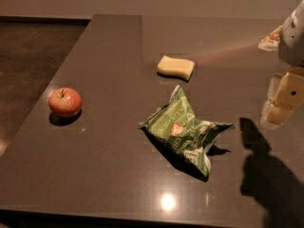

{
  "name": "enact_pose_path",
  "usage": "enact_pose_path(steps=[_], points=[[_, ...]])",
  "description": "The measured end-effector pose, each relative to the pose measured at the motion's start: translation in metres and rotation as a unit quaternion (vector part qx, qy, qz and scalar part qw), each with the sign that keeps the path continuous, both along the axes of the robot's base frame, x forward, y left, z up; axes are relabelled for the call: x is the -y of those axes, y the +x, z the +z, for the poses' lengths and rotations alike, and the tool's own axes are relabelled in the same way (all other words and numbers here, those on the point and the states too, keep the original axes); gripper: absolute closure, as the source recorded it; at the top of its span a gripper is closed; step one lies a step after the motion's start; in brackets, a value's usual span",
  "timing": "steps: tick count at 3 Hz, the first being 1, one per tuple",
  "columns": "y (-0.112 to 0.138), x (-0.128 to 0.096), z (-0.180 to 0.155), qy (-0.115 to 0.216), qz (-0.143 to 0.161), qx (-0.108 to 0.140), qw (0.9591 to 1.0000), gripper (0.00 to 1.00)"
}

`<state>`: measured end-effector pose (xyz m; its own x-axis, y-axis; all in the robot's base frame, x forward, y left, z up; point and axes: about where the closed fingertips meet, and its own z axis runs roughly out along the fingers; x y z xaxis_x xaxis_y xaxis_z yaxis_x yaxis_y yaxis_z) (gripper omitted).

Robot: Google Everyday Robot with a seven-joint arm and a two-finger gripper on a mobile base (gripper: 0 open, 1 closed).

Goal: Move green jalapeno chip bag near apple

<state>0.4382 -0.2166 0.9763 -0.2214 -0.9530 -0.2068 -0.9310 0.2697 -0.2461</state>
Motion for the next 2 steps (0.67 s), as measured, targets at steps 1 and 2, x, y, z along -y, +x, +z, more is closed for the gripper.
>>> enact_pose_path(steps=[1,2], points=[[0.0,0.0,0.0,0.0,0.0,0.0,1.0,0.0],[-0.0001,-0.0062,-0.0011,-0.004,0.002,-0.004,1.0,0.0]])
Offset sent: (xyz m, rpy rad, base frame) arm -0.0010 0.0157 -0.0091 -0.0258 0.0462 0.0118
